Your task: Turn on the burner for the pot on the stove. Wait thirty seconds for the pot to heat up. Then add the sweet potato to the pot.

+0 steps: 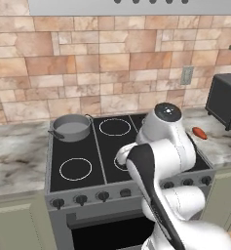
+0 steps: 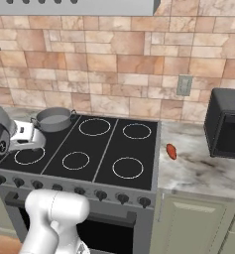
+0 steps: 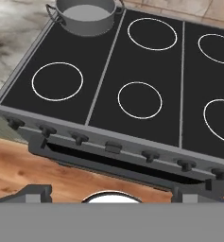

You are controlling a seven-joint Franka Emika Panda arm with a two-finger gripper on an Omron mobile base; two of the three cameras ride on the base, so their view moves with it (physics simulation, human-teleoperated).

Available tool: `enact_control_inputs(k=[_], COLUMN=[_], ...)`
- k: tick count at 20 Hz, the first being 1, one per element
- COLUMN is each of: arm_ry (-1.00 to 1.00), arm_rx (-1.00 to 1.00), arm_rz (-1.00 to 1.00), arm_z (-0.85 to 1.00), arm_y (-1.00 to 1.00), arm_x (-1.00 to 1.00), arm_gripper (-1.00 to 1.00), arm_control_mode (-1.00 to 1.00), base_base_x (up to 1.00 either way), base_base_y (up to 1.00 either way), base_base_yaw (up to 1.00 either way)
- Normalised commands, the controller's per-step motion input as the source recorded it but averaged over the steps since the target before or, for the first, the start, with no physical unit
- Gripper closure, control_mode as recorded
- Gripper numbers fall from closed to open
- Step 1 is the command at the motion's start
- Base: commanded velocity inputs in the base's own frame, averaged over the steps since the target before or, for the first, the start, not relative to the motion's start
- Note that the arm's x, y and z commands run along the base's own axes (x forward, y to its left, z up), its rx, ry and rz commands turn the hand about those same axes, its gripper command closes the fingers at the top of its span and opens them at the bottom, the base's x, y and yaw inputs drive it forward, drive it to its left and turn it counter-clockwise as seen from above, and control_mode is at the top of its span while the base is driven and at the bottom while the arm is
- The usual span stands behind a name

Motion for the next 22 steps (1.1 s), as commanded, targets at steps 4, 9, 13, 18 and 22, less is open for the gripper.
enact_control_inputs(k=[4,9,13,18,22], arm_ry=[0.0,0.0,-0.03,-0.08,-0.14], arm_rx=[0.0,0.01,0.08,0.05,0.01], arm_rz=[0.0,0.0,0.0,0.0,0.01], arm_z=[-0.4,-0.53,-0.66,-0.68,-0.75], arm_y=[0.57,0.63,0.58,0.54,0.54], arm_x=[-0.24,-0.08,-0.05,-0.01,0.0], arm_gripper=[-1.0,-1.0,-1.0,-1.0,-1.0], arm_control_mode=[-1.0,-1.0,-1.0,-1.0,-1.0], base_base_x=[0.0,0.0,0.0,0.0,0.0], base_base_y=[0.0,0.0,0.0,0.0,0.0], base_base_yaw=[0.0,0.0,0.0,0.0,0.0])
